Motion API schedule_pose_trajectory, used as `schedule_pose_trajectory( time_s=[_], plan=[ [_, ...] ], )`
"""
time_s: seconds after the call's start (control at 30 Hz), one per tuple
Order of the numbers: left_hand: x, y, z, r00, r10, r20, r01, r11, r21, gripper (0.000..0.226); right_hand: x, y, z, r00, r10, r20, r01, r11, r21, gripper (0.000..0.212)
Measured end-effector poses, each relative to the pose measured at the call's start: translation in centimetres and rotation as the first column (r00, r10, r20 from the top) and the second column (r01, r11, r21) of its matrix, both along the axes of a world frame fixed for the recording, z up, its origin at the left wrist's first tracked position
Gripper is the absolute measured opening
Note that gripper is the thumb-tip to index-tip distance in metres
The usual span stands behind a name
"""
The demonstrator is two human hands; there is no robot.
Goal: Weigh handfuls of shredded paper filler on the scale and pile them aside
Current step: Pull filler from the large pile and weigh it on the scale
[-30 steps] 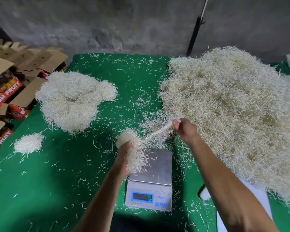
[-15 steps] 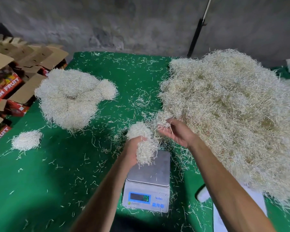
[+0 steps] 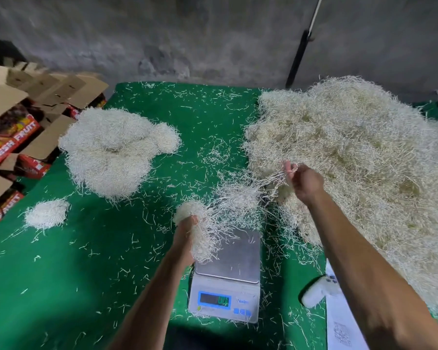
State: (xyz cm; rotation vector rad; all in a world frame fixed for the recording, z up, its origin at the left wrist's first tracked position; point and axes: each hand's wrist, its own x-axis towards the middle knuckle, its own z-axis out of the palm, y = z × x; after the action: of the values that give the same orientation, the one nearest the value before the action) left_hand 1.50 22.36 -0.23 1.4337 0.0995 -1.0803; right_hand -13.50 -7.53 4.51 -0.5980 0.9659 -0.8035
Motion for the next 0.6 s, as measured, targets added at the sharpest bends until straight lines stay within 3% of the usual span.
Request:
schedule_pose_trajectory(
  time_s=[0.03, 0.07, 0.1, 0.13, 0.17, 0.2, 0.23, 0.27, 0.3, 0.37, 0.4, 0.43, 0.5, 0.6],
  plan=[
    [0.5, 0.7, -0.8, 1.0, 0.028, 0.007, -0.028, 1.0, -0.001, 0.023, -0.4, -0.3, 0.1, 0.974, 0.083, -0.213, -0.103, 0.991, -0.088, 0.034],
    [0.8, 1.2, -1.2, 0.998, 0.052, 0.021, -0.052, 0.999, 0.004, 0.02, -0.7, -0.2, 0.1, 0.882, 0.145, -0.449, -0.238, 0.958, -0.158, 0.033],
    [0.9, 1.4, -1.1, 0.997, 0.073, 0.027, -0.073, 0.997, 0.019, 0.023, -1.0, 0.3, 0.0, 0.73, 0.182, -0.658, -0.397, 0.897, -0.193, 0.029],
    [1.3, 1.4, -1.2, 0.995, 0.084, 0.053, -0.086, 0.996, 0.032, 0.029, -1.0, 1.1, -0.1, 0.508, 0.162, -0.846, -0.568, 0.801, -0.188, 0.022],
    [1.5, 1.3, -1.0, 0.995, 0.082, 0.056, -0.083, 0.996, 0.022, 0.038, -1.0, 2.0, -0.2, 0.229, 0.064, -0.971, -0.715, 0.688, -0.124, 0.017],
    [1.6, 1.0, -0.8, 0.994, 0.052, 0.096, -0.054, 0.998, 0.017, 0.044, -0.8, 3.1, -0.3, -0.045, -0.074, -0.996, -0.804, 0.595, -0.008, 0.014],
    [1.5, 0.7, -0.1, 0.992, 0.034, 0.12, -0.033, 0.999, -0.008, 0.043, -0.5, 4.4, -0.3, -0.213, -0.179, -0.961, -0.839, 0.537, 0.086, 0.013],
    [1.3, 0.3, 0.4, 0.991, 0.015, 0.131, -0.012, 1.0, -0.018, 0.038, 0.1, 5.8, -0.1, -0.237, -0.238, -0.942, -0.87, 0.483, 0.097, 0.016],
    [1.0, 0.0, 1.0, 0.987, -0.007, 0.159, 0.01, 1.0, -0.017, 0.031, 0.7, 7.2, -0.1, -0.141, -0.206, -0.968, -0.916, 0.397, 0.049, 0.022],
    [0.7, -0.6, 1.6, 0.975, -0.08, 0.209, 0.094, 0.994, -0.056, 0.023, 2.2, 10.6, 0.1, 0.21, 0.148, -0.966, -0.954, 0.245, -0.17, 0.042],
    [0.7, -0.8, 1.5, 0.967, -0.118, 0.225, 0.131, 0.991, -0.042, 0.02, 2.9, 12.7, 0.3, 0.295, 0.32, -0.901, -0.947, 0.226, -0.229, 0.058],
    [0.7, -1.0, 1.8, 0.975, -0.145, 0.169, 0.152, 0.988, -0.033, 0.019, 3.3, 14.7, 0.5, 0.335, 0.429, -0.839, -0.937, 0.245, -0.249, 0.073],
    [0.8, -1.5, 2.3, 0.971, -0.206, 0.125, 0.209, 0.978, -0.014, 0.017, 3.9, 18.0, 0.2, 0.411, 0.627, -0.662, -0.903, 0.379, -0.202, 0.093],
    [0.9, -2.6, 2.8, 0.81, -0.377, 0.448, 0.386, 0.919, 0.075, 0.011, 3.8, 20.6, -0.6, 0.556, 0.772, -0.308, -0.828, 0.545, -0.129, 0.082]
  ],
)
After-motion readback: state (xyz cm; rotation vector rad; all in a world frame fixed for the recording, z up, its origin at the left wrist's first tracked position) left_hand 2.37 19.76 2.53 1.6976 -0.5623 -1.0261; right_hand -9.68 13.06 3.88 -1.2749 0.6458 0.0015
